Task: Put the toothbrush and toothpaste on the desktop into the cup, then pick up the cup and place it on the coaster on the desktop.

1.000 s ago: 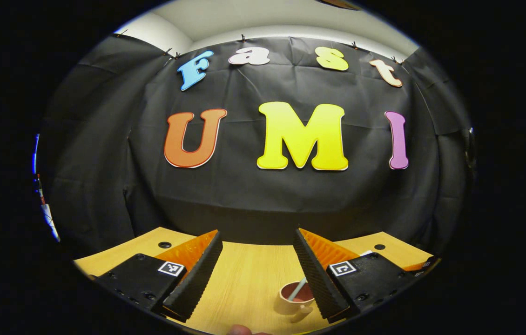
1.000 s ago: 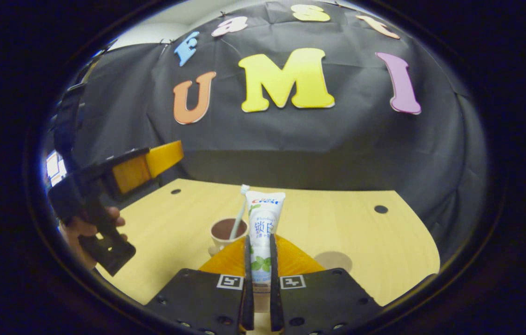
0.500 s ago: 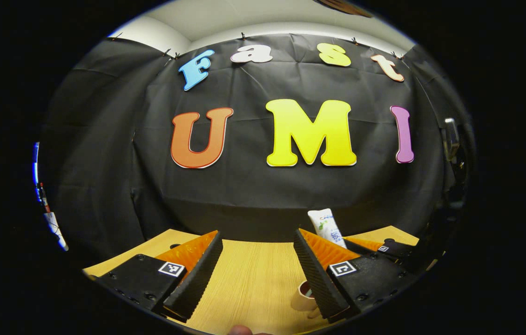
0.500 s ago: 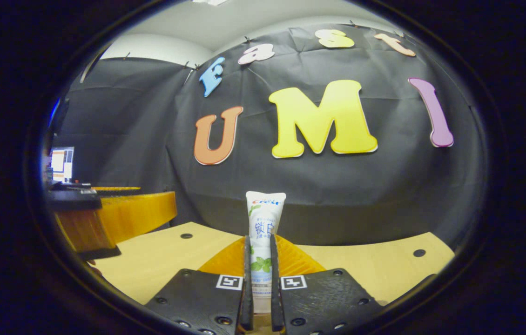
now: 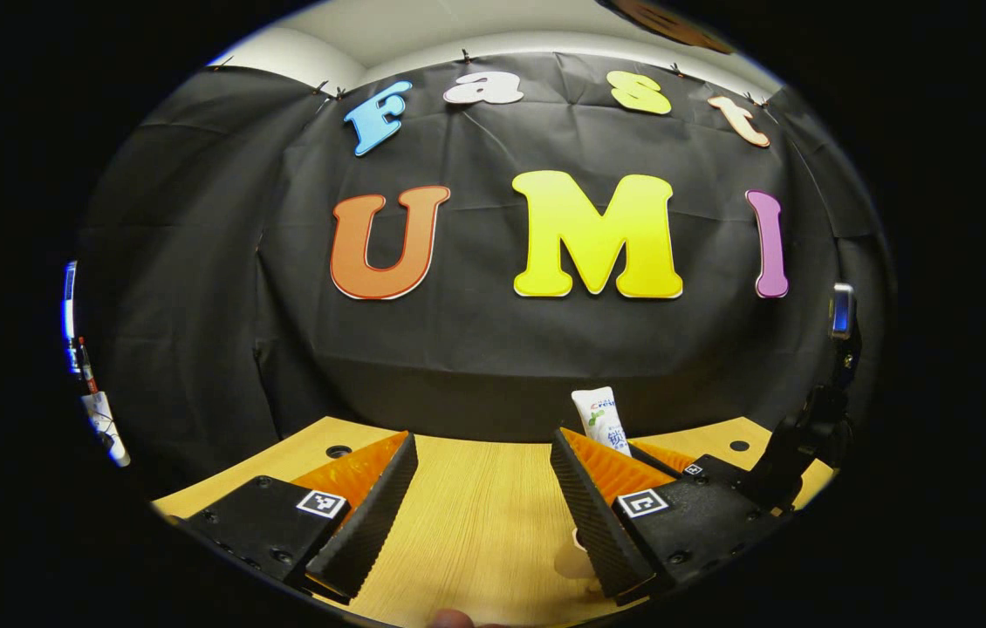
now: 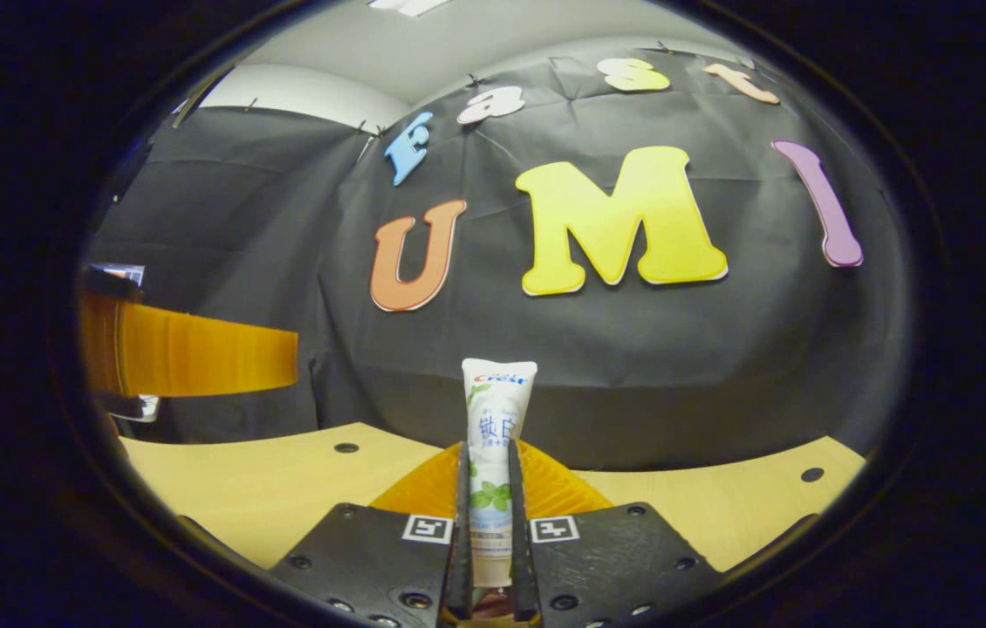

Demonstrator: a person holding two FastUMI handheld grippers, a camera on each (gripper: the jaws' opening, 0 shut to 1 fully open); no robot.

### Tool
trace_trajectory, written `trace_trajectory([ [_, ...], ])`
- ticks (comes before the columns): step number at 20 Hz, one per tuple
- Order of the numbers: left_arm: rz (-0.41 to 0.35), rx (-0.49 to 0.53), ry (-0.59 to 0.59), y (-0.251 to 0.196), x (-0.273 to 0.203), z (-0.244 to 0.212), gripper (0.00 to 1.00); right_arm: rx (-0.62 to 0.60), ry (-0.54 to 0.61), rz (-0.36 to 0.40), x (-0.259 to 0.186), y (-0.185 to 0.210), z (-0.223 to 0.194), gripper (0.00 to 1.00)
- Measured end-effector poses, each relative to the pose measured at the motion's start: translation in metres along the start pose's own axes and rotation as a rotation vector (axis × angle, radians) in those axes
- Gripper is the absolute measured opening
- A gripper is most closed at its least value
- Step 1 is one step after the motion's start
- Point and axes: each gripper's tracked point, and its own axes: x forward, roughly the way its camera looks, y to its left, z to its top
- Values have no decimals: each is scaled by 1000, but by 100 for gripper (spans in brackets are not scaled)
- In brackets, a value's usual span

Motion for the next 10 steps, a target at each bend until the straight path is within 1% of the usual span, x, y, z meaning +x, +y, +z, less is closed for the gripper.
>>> trace_trajectory([
  [1, -2, 1, 0, -1, 1, -1, 97, -7, 7, 4, 0, 0, -3, 17],
  [3, 1, 1, 6, -2, 4, -3, 97, -26, 13, 4, -3, -2, -8, 21],
  [5, -2, 1, 11, -4, 3, -4, 97, -34, -14, 5, -6, -1, -1, 24],
  [6, -5, 2, 11, -5, 3, -3, 97, -40, -17, 6, -8, 0, -1, 24],
  [8, -9, 7, 9, -8, 4, -2, 97, -38, -2, 14, -12, 1, -3, 32],
  [9, -11, 8, 7, -9, 4, -2, 97, -30, 3, 13, -14, 0, -3, 40],
  [10, -13, 7, 8, -11, 4, -3, 97, -26, 5, 8, -17, -3, -3, 40],
])
